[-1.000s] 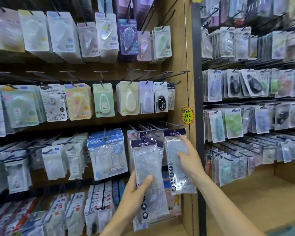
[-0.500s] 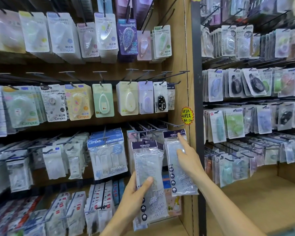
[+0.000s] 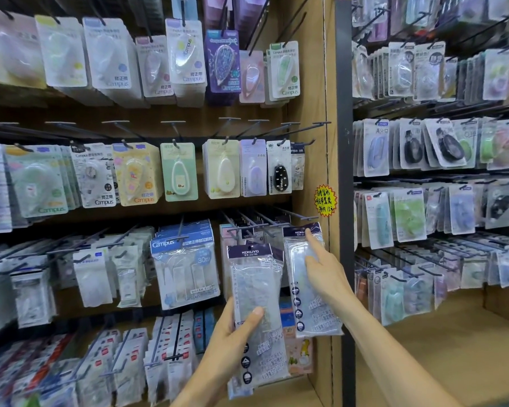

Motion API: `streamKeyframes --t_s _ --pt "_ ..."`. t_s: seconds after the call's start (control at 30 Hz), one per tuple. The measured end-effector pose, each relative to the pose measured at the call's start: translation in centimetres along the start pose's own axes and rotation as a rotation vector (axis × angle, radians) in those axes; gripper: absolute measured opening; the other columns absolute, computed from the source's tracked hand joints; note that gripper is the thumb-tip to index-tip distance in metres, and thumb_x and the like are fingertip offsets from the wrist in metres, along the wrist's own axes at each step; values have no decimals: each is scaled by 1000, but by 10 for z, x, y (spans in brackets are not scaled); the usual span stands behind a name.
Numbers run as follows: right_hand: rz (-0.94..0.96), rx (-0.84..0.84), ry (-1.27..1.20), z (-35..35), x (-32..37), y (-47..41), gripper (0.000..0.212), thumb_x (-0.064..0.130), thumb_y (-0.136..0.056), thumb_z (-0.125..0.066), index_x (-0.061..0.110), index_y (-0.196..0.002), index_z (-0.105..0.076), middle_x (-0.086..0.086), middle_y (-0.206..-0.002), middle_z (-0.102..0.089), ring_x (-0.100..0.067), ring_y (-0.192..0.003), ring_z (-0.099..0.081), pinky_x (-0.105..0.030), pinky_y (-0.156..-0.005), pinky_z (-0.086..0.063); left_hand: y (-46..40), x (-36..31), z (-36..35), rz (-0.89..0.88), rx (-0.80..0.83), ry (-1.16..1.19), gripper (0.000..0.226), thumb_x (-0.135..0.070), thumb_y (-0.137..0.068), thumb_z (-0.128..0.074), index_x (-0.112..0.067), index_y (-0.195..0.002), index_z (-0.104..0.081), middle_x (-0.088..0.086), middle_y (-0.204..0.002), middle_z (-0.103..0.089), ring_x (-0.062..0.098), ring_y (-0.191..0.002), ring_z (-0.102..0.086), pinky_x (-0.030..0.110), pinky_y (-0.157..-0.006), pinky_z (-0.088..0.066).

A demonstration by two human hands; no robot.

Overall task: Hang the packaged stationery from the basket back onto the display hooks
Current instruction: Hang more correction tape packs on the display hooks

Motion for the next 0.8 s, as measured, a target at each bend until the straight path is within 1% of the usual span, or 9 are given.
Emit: streamKeyframes --t_s 0.07,0.13,0.27,0.37,0.47,0.57,0.67,0.73,0.8 --pt "-28 23 16 -1 -2 -6 63 29 -101 -28 64 -152 -15 -11 -124 -60 -11 -61 -44 -28 -57 -42 -1 0 -1 -2 -7 11 37 -39 -98 -65 -50 -131 -52 -30 -118 -72 -8 -107 -69 17 -87 -47" --pt "-37 32 57 -9 -4 -15 63 30 -100 -28 61 -153 -16 -14 -132 -58 -13 -59 -45 -27 -51 -40 -1 -1 -2 -2 -5 13 38 -39 -98 -65 -50 -132 -52 -31 -118 -72 -9 -107 -69 17 -87 -47" --pt "-32 96 149 -22 -4 -48 69 22 -98 -35 58 -154 -16 -18 -157 -30 -24 -78 -55 -39 -71 -55 -1 -4 -3 -15 4 -10 37 -36 -99 -64 -47 -133 -54 -30 -119 -72 -9 -108 -68 14 -85 -50" --pt "-81 175 180 -30 3 -59 79 3 -100 -37 51 -158 -13 -20 -160 -20 -28 -91 -61 -36 -74 -55 0 -5 -5 -16 3 -13 35 -33 -100 -65 -43 -132 -56 -25 -120 -73 -6 -108 -69 8 -77 -54" --pt "-26 64 141 -28 5 -43 66 10 -104 -42 43 -159 -26 -18 -151 -37 -26 -102 -61 -41 -90 -54 -1 -3 -5 -5 5 -39 32 -33 -99 -66 -40 -129 -59 -18 -122 -74 -2 -109 -70 13 -81 -55" --pt "-3 -132 -186 -18 1 8 41 40 -105 -50 34 -146 -49 0 -138 -58 -14 -118 -59 -42 -105 -49 -5 2 -9 -7 -8 -58 31 -36 -96 -71 -40 -125 -61 -17 -118 -75 -1 -108 -71 18 -86 -54" --pt "-32 -32 -392 -14 7 60 58 55 -88 -71 34 -137 -47 9 -117 -66 -9 -105 -65 -35 -89 -57 -13 7 -19 -37 -49 -58 36 -32 -90 -79 -39 -121 -63 -16 -113 -76 1 -104 -73 20 -86 -56" --pt "-23 -19 -390 -17 7 73 64 37 -84 -83 36 -132 -41 8 -110 -66 -6 -98 -64 -22 -74 -51 -16 9 -27 -61 -71 -56 44 -27 -84 -84 -36 -121 -63 -18 -110 -77 2 -103 -73 23 -87 -58" --pt "-15 -57 -424 -15 6 73 62 22 -85 -83 34 -131 -42 3 -107 -68 -7 -96 -66 -20 -71 -50 -17 10 -33 -66 -84 -28 51 -28 -80 -88 -32 -124 -64 -15 -111 -78 6 -104 -74 29 -93 -59"
Point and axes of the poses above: each hand's wrist, its own y-axis away from the middle knuckle, its own z-axis out of the back of the hand, x = y × z, the point moved 1 cm from there along -y, towards the middle knuckle
